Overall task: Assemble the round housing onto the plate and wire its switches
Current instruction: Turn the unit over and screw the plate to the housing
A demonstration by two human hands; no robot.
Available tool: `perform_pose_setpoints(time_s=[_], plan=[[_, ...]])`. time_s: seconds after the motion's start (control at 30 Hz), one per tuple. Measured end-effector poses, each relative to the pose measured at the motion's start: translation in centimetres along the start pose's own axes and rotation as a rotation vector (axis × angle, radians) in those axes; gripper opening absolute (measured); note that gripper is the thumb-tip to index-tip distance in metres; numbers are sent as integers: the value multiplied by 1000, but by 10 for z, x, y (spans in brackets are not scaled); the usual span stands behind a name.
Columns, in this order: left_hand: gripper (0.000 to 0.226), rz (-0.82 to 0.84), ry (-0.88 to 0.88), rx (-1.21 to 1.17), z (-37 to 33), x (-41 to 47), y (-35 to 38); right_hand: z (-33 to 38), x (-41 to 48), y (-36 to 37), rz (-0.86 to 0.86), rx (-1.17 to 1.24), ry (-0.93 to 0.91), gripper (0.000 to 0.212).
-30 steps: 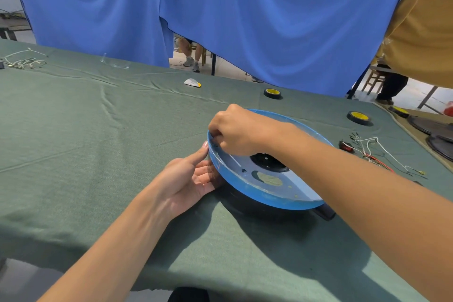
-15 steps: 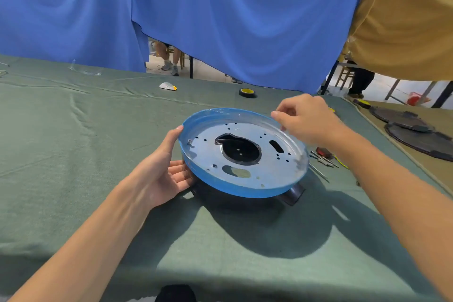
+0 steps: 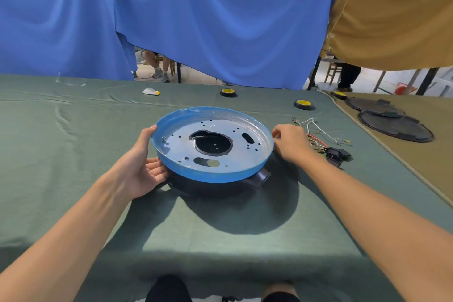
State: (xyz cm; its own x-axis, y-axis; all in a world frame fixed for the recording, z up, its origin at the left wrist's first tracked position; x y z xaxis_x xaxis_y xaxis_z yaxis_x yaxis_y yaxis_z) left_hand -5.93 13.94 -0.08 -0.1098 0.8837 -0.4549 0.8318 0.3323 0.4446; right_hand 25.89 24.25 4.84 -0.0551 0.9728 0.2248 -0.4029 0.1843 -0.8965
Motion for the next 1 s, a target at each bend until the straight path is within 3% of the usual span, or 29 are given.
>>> perform_pose_setpoints(time_s=[0.17, 0.33, 0.63, 0.7, 0.87, 1.0], plan=[[82, -7, 5, 6, 0, -2, 0, 6, 10, 14, 36, -122, -8, 17], [79, -9, 12, 19, 0, -3, 1, 7, 14, 12, 34, -35, 32, 19], [77, 8, -14, 107, 2, 5, 19, 36, 19, -73, -67, -41, 22, 35], [75, 24, -20, 111, 3, 9, 27, 54, 12, -81, 0, 103, -32, 42], [78, 80, -36, 103, 9, 19, 39, 104, -13, -73, 263, 750, -91, 45], [78, 107, -39, 93, 10, 26, 43, 137, -15, -61, 214, 881, -195, 44]])
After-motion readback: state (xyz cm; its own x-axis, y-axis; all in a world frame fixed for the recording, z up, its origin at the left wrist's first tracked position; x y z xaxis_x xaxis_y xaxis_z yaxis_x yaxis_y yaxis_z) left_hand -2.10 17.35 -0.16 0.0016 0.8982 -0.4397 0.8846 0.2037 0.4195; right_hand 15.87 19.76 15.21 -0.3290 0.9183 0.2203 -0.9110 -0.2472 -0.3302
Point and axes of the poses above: each hand's wrist, its own x-axis towards the middle knuckle, its own y-axis out of the palm, z = x × y, the point moved 6 cm from there along x, towards the middle knuckle, and after that the axes turned 2 degrees about z, right-handed, at the moved point
